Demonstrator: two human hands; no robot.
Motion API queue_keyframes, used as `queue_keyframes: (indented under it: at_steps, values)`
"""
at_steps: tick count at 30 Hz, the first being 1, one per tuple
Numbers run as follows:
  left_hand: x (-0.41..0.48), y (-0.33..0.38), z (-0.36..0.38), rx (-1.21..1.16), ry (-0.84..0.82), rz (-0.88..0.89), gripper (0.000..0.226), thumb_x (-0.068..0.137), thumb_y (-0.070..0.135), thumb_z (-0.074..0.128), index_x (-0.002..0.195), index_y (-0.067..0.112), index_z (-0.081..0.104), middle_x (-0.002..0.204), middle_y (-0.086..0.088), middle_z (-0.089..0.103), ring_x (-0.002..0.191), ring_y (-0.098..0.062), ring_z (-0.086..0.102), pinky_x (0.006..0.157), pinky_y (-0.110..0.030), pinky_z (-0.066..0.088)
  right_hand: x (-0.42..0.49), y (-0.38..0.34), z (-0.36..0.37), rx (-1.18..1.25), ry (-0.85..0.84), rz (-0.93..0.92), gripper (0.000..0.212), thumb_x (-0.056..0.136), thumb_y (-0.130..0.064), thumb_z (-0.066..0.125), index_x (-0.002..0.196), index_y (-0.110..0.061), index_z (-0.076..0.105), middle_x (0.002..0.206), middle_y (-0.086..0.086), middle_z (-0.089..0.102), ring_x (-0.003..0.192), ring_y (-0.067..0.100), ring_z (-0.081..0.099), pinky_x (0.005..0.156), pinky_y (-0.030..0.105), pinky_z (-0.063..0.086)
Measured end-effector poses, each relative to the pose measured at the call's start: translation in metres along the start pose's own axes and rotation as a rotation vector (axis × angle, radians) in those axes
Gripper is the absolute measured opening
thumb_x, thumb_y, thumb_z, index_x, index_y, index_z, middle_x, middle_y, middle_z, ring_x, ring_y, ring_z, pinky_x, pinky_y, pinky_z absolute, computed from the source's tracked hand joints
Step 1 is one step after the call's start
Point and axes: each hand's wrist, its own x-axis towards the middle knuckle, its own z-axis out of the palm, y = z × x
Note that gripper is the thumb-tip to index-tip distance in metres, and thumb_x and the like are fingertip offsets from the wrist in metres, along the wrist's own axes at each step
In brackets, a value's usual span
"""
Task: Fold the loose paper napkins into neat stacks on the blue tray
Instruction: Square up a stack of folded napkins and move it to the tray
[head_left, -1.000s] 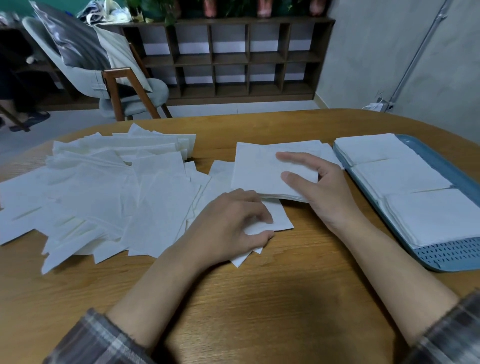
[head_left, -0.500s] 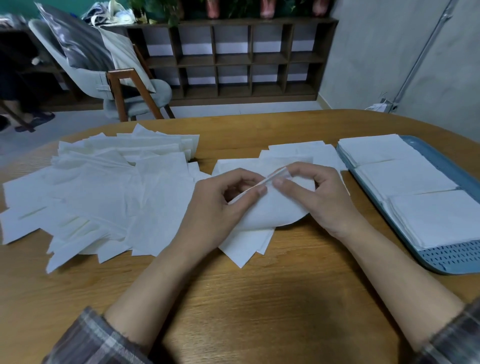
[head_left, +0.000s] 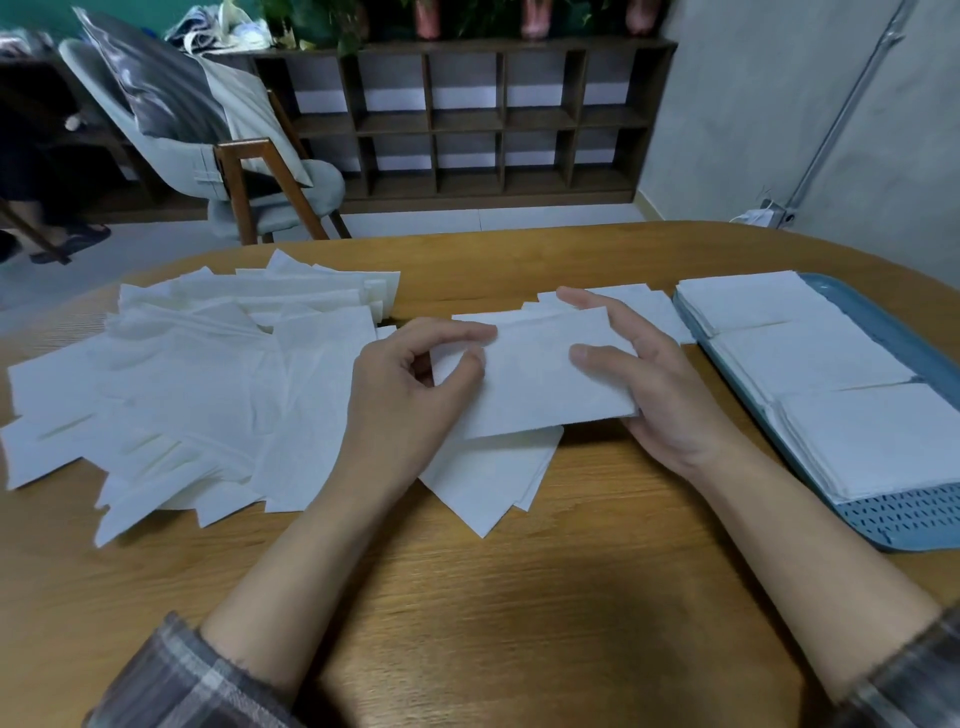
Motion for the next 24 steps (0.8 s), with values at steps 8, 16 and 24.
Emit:
queue_keyframes:
  at_steps: [8, 16, 24]
  values:
    - [0.0011, 0.0005, 0.0026, 0.006, -0.049, -0.077, 0.017, 0.091, 0.027, 0.084, 0.106, 0.034, 0.083, 0.108, 0.017, 0.076, 0.096, -0.019, 0.07, 0.085, -0.051, 0.057, -0.0013, 0.0008, 0.0017, -0.064, -0.057, 0.002, 0.059, 0.09, -0.026, 0.074, 0.143, -0.045, 0.06, 0.138, -0.005, 0.068, 0.13, 0.02, 0.063, 0.116, 0.046, 0.046]
    - [0.0008, -0.0018, 0.0036, 0.026, -0.048, -0.036, 0.019, 0.09, 0.025, 0.084, 0.109, 0.029, 0.083, 0.112, 0.023, 0.075, 0.109, -0.001, 0.068, 0.083, -0.023, 0.054, -0.0012, 0.0012, 0.003, -0.131, -0.067, -0.019, 0.066, 0.09, -0.03, 0.074, 0.147, -0.054, 0.051, 0.147, -0.011, 0.06, 0.135, 0.018, 0.058, 0.119, 0.054, 0.042]
    - [0.0007, -0.0058, 0.0039, 0.104, -0.032, 0.011, 0.023, 0.092, 0.026, 0.082, 0.115, 0.032, 0.08, 0.115, 0.019, 0.072, 0.109, -0.004, 0.066, 0.083, -0.019, 0.051, -0.0014, 0.0007, 0.0051, -0.234, -0.012, -0.06, 0.068, 0.096, -0.031, 0.075, 0.148, -0.061, 0.043, 0.158, -0.014, 0.049, 0.146, 0.014, 0.047, 0.122, 0.054, 0.037]
